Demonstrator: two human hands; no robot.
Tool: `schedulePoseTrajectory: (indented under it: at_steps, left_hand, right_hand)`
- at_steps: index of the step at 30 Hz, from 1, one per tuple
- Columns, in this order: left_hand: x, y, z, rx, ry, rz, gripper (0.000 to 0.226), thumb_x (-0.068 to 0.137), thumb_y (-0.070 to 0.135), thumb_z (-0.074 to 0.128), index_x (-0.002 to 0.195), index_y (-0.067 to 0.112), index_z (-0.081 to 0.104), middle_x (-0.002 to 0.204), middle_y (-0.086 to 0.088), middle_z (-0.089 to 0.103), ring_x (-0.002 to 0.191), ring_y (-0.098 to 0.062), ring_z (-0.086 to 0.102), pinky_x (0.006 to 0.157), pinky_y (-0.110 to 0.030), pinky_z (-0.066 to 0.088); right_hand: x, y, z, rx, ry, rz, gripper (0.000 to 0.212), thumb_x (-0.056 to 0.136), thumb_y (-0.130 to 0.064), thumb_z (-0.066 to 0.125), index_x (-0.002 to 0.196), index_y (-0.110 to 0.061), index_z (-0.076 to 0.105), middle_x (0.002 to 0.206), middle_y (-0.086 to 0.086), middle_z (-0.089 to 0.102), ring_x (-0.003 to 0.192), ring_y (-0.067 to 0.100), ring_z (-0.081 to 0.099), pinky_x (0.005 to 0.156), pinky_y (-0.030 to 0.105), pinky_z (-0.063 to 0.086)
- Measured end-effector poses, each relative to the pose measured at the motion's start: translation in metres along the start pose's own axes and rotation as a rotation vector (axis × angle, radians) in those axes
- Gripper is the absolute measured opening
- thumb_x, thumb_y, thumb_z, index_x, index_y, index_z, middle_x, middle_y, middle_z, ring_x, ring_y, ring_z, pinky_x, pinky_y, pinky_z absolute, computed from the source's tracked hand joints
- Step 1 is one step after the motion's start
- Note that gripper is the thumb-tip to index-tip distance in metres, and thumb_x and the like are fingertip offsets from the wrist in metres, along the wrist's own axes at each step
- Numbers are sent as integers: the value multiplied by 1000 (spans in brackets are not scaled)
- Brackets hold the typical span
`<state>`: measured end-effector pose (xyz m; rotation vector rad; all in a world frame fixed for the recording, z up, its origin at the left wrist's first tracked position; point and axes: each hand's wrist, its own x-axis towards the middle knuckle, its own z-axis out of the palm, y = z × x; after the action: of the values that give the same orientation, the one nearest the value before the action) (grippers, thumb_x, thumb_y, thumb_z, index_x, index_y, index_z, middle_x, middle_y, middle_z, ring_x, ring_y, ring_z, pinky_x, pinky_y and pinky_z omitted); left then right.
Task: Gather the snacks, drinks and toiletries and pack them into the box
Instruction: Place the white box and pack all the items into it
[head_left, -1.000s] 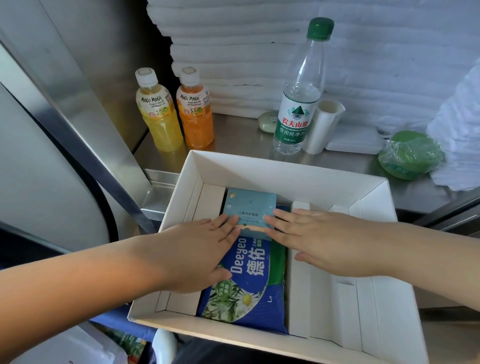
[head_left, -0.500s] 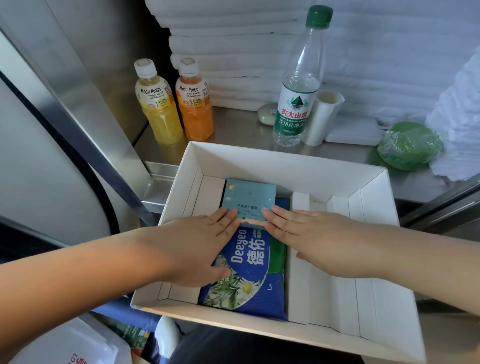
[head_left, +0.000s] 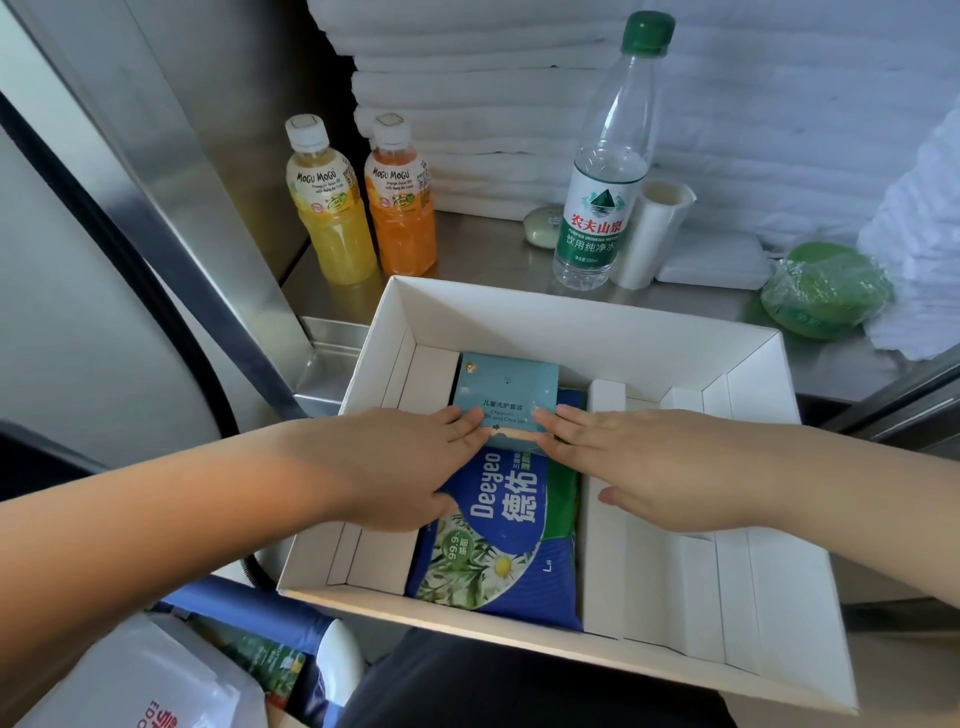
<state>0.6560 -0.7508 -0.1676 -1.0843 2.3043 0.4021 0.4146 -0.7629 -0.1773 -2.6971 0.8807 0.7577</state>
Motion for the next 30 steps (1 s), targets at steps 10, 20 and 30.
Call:
schedulePoseTrajectory:
  at_steps: [10, 20, 30]
  left_hand:
    - [3, -6, -8, -68, -42, 30, 72, 97, 44, 38, 148, 24, -8, 157, 6, -8, 142, -8, 3, 111, -27, 21]
    - [25, -10, 7, -62, -29, -15, 89, 87, 69, 31, 139, 28, -30, 145, -4, -39, 136, -16, -28, 107, -28, -1]
    - [28, -15, 6, -32, -28, -6, 81, 88, 69, 22, 138, 31, -29, 146, -2, -37, 136, -14, -28, 105, -30, -13]
  right_hand:
    - [3, 2, -13, 39, -14, 1, 62, 101, -30, 33, 151, -20, -2, 158, 2, -10, 145, 13, -10, 118, 28, 2]
    - [16, 12, -19, -18, -56, 67, 65, 101, -45, 25, 150, -21, -11, 156, 10, -21, 143, 20, -20, 116, 30, -7]
    - [14, 14, -21, 6, 20, 65, 62, 101, -42, 29, 151, -23, -2, 158, 7, -12, 145, 17, -12, 115, 27, -3]
